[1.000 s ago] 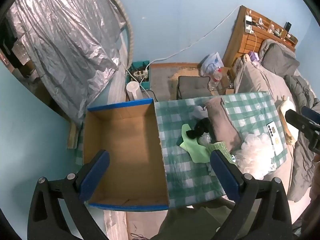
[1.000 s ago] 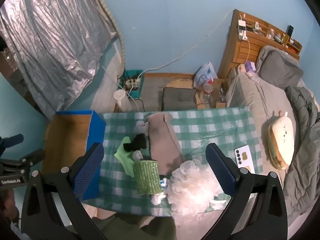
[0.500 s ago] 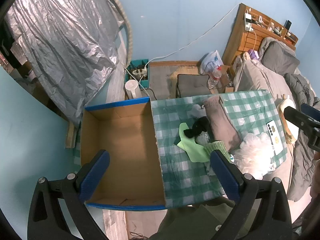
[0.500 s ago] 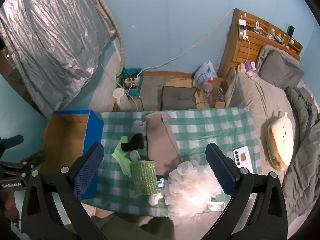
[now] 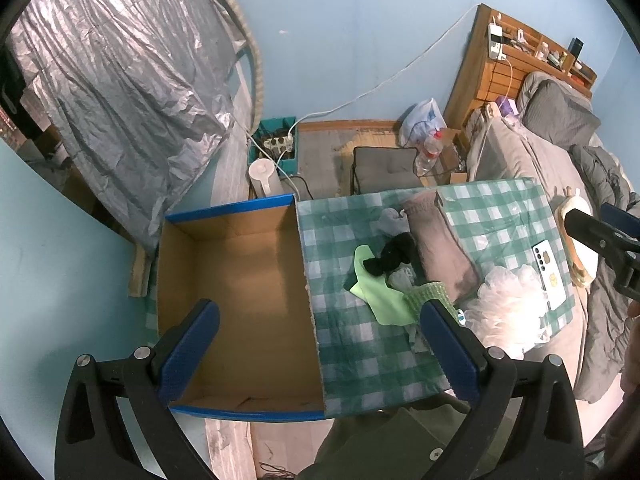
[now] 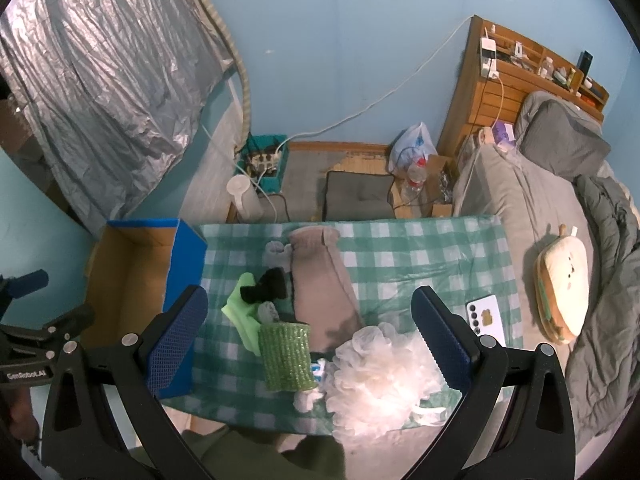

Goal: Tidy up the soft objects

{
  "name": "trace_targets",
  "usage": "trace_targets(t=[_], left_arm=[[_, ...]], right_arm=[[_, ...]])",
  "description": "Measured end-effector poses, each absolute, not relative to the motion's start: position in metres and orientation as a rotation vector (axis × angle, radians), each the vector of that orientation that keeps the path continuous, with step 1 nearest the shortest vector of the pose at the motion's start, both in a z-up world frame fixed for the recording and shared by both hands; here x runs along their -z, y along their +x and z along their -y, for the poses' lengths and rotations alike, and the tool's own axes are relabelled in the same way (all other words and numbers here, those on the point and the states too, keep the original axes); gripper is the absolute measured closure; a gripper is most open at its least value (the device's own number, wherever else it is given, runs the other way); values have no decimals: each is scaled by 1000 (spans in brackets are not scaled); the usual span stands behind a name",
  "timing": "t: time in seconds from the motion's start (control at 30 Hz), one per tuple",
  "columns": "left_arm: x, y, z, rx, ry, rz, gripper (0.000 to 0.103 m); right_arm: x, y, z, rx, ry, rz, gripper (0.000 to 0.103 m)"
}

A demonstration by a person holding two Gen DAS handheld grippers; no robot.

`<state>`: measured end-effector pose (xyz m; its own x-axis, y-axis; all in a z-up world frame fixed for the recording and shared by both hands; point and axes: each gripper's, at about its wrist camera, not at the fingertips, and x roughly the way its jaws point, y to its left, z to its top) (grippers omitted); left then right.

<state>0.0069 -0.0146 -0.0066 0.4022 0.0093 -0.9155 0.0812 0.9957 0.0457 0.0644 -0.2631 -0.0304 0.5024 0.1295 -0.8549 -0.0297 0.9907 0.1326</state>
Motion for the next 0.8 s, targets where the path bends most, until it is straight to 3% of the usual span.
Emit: trace_targets(t=[0.8], left_arm=[[7,7,17,46,87,-1154,2]], right_arm=[[31,67,264,-99,106,-1045,3]])
